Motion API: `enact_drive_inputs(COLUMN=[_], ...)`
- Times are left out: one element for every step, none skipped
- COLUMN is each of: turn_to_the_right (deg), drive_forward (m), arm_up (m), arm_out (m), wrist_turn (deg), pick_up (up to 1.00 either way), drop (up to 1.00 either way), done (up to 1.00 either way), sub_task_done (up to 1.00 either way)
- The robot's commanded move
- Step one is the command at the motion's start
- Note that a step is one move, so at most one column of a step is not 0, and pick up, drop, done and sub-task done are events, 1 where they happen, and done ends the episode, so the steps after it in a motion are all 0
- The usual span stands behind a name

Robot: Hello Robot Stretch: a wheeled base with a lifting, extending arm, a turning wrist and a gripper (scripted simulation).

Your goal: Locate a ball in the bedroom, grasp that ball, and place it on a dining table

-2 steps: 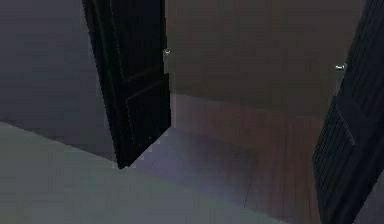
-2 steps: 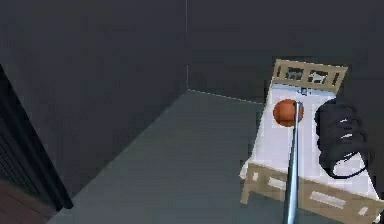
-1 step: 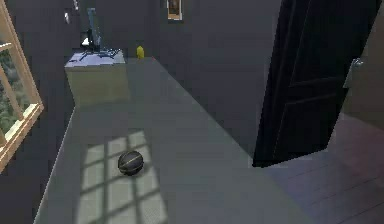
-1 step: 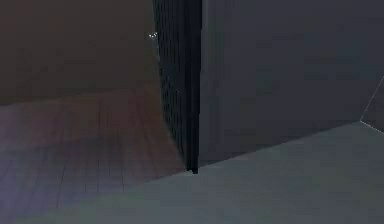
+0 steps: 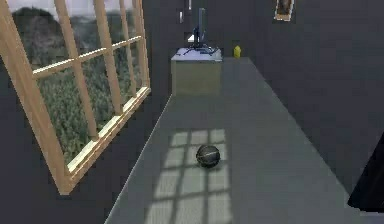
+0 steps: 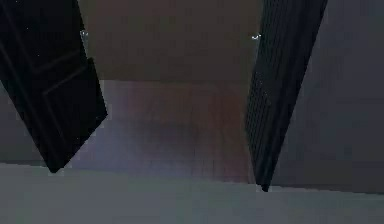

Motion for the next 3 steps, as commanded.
enact_drive_inputs(turn_to_the_right=[0.0, -45.0, -30.0], drive_forward=[0.75, 0.0, 0.0], arm_up=[0.0, 0.0, 0.0], arm_out=[0.0, 0.0, 0.0], wrist_turn=[0.0, 0.0, 0.0], pick_up=[0.0, 0.0, 0.0], drop=[0.0, 0.0, 0.0], done=[0.0, 0.0, 0.0], sub_task_done=[0.0, 0.0, 0.0])
